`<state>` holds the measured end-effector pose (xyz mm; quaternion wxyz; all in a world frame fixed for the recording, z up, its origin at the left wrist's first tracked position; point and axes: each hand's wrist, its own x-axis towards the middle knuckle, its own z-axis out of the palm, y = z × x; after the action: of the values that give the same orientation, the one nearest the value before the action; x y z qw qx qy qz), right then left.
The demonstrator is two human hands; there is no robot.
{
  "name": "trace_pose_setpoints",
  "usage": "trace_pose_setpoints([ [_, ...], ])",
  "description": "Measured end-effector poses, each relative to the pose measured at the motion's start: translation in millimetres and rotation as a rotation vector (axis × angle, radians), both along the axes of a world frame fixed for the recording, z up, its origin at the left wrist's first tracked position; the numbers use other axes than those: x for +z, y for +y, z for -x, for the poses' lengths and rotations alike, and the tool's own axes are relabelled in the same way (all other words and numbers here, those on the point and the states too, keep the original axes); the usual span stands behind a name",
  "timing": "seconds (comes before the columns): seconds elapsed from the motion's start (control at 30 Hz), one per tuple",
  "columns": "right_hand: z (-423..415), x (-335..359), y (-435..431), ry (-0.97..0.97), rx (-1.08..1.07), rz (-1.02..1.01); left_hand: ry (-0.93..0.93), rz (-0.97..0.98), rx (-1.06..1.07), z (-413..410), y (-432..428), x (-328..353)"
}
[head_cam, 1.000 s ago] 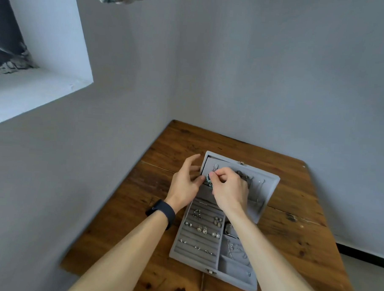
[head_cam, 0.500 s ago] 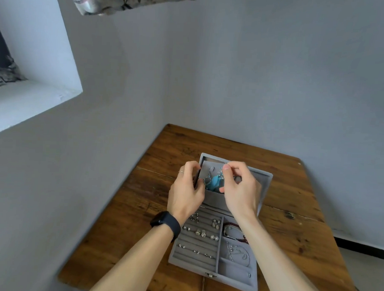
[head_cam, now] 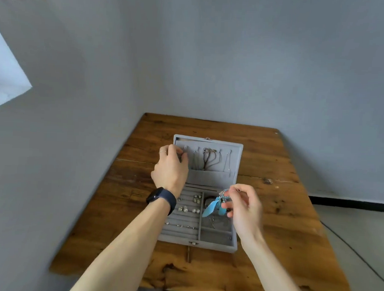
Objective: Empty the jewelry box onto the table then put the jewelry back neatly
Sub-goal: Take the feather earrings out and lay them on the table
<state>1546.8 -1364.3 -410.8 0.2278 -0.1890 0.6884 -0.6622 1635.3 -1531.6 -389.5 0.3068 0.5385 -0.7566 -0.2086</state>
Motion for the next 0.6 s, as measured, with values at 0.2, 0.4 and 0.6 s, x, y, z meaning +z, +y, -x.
trace_pose_setpoints([
  [0.2, 4, -2, 27, -0.072, 0.027, -0.018, -0.023, -0.028, 0.05, 6, 5, 8],
  [0.4, 3, 3, 39, -0.056, 0.067, -0.036, 0.018, 0.063, -0.038, 5, 1, 16],
  [0.6, 1, 13, 45, -0.027, 0.093, -0.04, 0.203, 0.045, -0.176, 1, -8, 40],
])
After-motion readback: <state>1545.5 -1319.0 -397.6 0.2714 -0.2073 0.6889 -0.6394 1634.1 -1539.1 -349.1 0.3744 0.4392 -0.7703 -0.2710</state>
